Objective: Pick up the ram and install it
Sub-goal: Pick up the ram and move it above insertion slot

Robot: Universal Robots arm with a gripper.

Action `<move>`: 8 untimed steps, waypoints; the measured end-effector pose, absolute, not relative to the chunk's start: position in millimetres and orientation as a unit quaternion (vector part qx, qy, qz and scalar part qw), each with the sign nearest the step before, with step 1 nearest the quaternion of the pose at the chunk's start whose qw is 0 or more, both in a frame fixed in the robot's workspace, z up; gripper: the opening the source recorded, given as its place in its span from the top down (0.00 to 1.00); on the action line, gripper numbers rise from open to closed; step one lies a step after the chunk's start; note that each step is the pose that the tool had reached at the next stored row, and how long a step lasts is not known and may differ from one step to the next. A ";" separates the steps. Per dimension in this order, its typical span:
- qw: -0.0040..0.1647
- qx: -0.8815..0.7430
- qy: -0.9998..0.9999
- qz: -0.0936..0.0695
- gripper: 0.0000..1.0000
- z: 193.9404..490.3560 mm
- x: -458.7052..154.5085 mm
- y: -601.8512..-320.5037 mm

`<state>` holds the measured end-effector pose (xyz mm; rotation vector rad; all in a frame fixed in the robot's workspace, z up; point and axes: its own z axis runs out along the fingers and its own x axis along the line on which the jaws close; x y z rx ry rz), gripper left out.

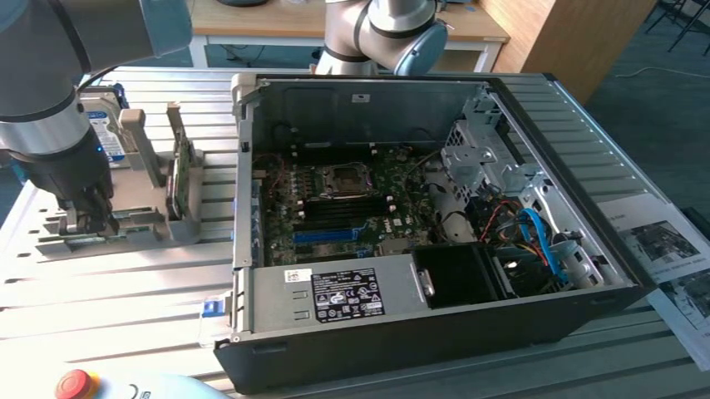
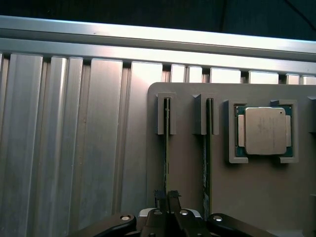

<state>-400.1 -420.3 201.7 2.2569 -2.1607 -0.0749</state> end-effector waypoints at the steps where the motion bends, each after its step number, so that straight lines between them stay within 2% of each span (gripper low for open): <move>1: 0.008 0.722 -0.691 -0.024 0.89 201.7 -400.1 -420.2; 8: 0.008 0.722 -0.691 -0.024 0.89 210.1 -400.1 -420.2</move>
